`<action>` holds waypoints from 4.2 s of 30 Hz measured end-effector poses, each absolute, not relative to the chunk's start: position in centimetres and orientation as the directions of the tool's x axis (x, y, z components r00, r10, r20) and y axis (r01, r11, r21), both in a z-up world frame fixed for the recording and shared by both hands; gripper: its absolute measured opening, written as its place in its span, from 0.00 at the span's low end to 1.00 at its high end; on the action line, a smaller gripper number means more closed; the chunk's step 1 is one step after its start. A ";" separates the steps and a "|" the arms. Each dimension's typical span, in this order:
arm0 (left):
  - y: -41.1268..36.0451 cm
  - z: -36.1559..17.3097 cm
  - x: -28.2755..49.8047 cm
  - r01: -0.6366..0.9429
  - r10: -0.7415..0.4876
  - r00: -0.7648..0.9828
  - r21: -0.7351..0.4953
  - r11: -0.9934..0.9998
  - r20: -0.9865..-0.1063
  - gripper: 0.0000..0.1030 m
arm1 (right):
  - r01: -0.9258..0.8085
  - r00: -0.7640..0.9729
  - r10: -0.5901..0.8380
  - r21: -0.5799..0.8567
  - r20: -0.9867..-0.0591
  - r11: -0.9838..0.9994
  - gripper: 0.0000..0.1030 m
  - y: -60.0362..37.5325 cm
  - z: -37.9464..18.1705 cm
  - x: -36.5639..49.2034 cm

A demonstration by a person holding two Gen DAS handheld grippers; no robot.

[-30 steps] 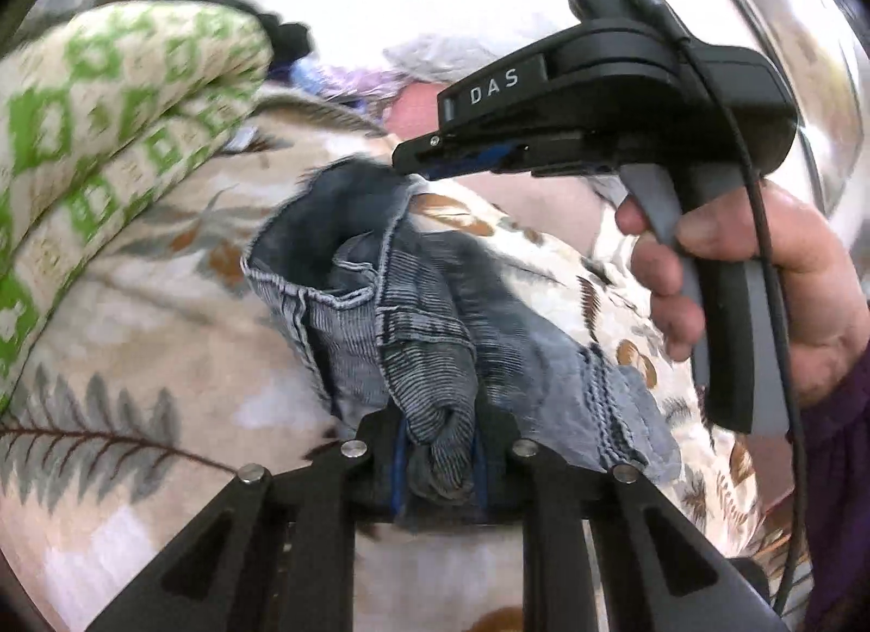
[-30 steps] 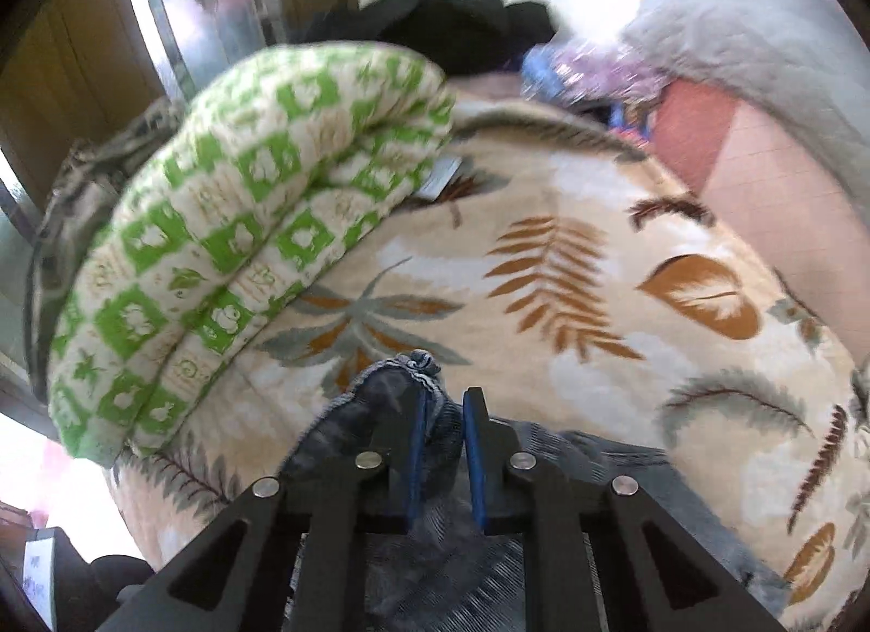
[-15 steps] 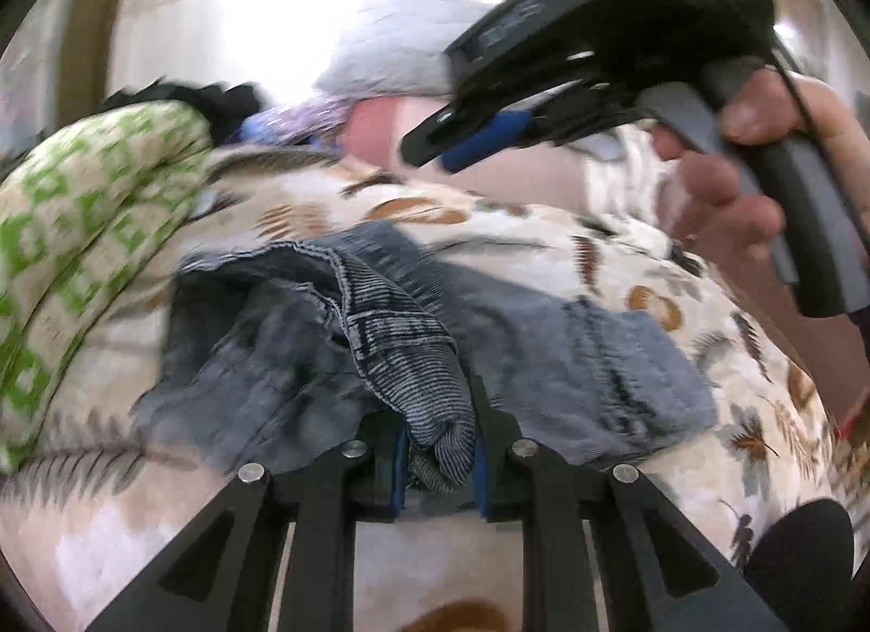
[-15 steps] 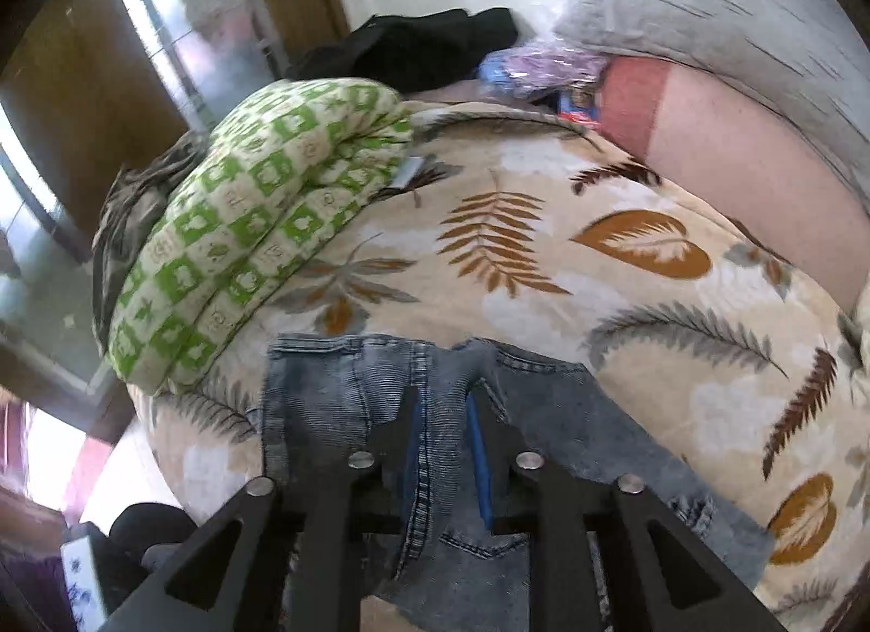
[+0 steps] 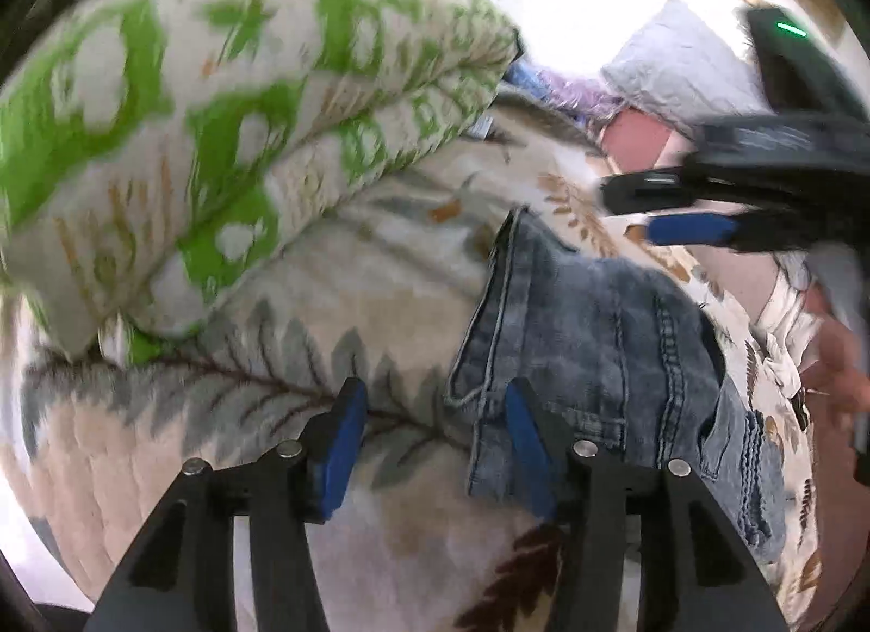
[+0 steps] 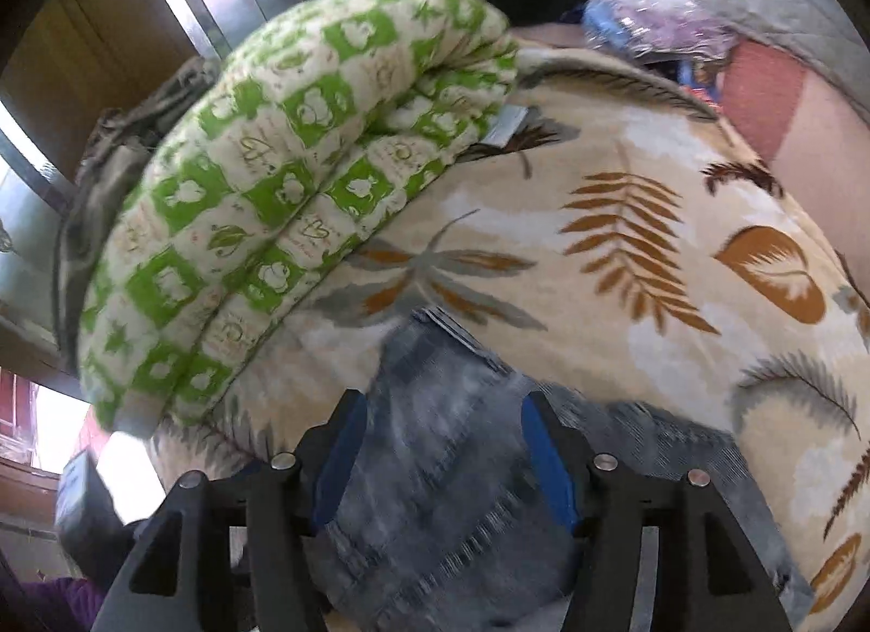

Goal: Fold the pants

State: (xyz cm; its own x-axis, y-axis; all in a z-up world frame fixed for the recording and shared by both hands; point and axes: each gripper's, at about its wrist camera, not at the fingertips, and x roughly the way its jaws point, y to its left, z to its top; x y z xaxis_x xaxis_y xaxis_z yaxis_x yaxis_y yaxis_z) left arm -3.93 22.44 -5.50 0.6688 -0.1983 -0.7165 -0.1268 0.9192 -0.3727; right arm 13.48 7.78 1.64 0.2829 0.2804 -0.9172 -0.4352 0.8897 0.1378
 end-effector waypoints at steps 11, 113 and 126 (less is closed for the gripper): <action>20.6 -6.9 -1.3 -0.027 -0.352 0.632 -0.473 0.880 -0.691 0.70 | -0.458 0.160 0.183 0.091 -0.970 0.884 0.65 12.8 -4.4 18.7; -3.1 -2.4 -0.8 0.586 -0.445 0.478 -0.103 0.804 -0.757 0.14 | 0.098 0.531 0.618 0.767 -0.580 0.634 0.46 -31.0 -6.9 -0.4; -3.6 -2.5 -1.2 0.585 -0.465 0.482 -0.122 0.802 -0.742 0.13 | -0.018 0.640 0.547 0.701 -0.540 0.713 0.09 -29.6 -2.2 -1.6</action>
